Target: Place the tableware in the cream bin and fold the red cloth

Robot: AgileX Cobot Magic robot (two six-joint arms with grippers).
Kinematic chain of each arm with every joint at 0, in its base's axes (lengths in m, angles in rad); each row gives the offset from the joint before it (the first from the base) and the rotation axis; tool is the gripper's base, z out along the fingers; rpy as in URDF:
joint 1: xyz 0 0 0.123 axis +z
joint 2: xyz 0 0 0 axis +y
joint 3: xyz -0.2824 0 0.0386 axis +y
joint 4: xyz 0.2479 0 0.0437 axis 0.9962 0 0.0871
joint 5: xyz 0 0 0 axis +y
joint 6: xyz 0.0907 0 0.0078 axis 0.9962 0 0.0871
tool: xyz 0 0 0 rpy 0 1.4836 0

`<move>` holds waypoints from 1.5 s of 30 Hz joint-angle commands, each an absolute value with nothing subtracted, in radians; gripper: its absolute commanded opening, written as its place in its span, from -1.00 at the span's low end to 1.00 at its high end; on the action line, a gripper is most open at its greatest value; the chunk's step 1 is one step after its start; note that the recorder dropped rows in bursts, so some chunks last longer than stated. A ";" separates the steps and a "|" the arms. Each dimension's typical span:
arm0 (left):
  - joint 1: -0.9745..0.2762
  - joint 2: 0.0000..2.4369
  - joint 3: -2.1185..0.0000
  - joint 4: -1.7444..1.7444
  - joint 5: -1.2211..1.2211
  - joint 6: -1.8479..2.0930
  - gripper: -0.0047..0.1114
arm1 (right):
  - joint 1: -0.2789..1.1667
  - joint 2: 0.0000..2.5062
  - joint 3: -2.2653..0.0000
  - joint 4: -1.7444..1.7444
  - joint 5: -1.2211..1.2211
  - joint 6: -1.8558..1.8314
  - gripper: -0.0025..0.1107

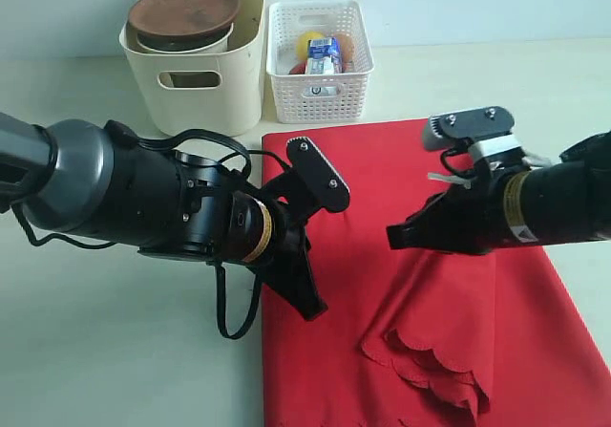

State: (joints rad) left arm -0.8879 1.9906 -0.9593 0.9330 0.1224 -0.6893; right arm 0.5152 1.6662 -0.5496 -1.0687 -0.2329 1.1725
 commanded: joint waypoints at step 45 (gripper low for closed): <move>-0.882 1.842 -0.940 0.956 -0.019 -0.742 -0.85 | 0.512 1.591 -0.518 -0.378 0.152 0.541 -0.96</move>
State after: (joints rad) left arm -0.8801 1.9045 -0.9453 0.9615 -0.0926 -0.7182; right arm 0.5149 1.5551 -0.5201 -0.3785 0.1775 0.5571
